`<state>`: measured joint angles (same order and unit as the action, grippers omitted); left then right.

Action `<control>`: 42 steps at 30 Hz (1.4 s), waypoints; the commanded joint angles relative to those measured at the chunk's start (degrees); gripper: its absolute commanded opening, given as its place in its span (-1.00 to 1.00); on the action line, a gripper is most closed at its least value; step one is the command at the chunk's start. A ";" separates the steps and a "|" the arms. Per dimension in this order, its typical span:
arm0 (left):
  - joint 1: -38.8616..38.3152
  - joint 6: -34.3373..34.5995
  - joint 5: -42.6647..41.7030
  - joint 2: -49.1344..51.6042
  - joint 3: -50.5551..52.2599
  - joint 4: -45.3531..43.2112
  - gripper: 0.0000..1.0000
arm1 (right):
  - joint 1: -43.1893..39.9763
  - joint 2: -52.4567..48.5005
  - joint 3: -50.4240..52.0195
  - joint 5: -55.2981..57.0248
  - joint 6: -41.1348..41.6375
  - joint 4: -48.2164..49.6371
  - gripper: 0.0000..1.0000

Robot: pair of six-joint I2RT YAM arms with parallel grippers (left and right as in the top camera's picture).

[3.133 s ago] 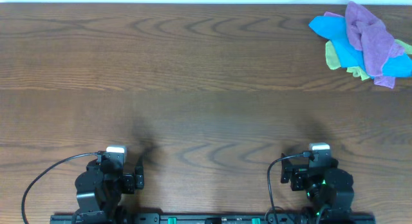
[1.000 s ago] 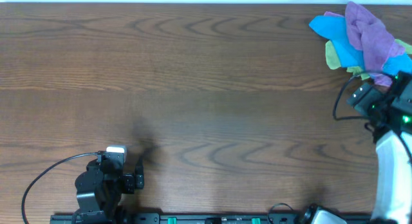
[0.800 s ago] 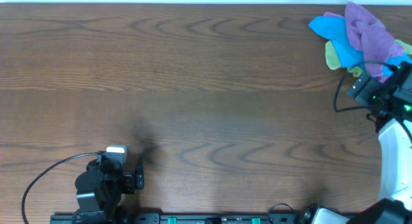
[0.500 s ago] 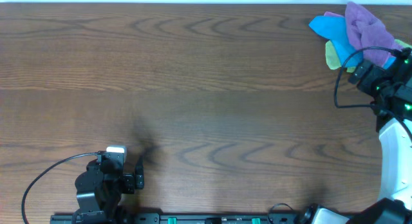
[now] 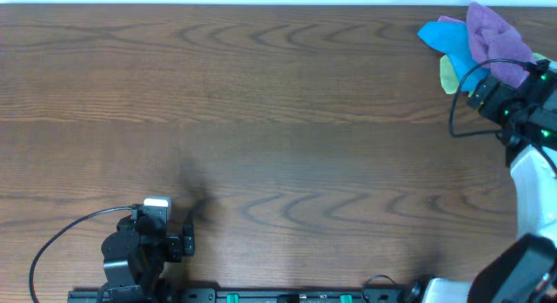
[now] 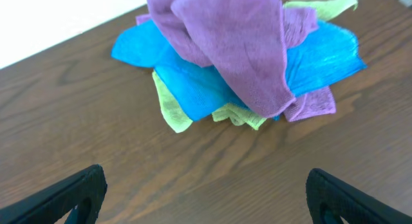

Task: Fold the cloth
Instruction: 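Lower the right gripper and pinch the purple cloth on top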

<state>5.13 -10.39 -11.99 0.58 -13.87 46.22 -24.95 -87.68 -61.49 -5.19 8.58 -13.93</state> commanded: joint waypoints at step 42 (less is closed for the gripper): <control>-0.24 -1.40 0.59 -0.35 2.80 2.47 0.91 | -0.11 -39.89 -38.56 1.05 4.55 3.74 0.97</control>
<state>5.13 -10.39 -11.97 0.58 -13.85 46.19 -25.06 -126.91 -97.89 -2.07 11.35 -9.54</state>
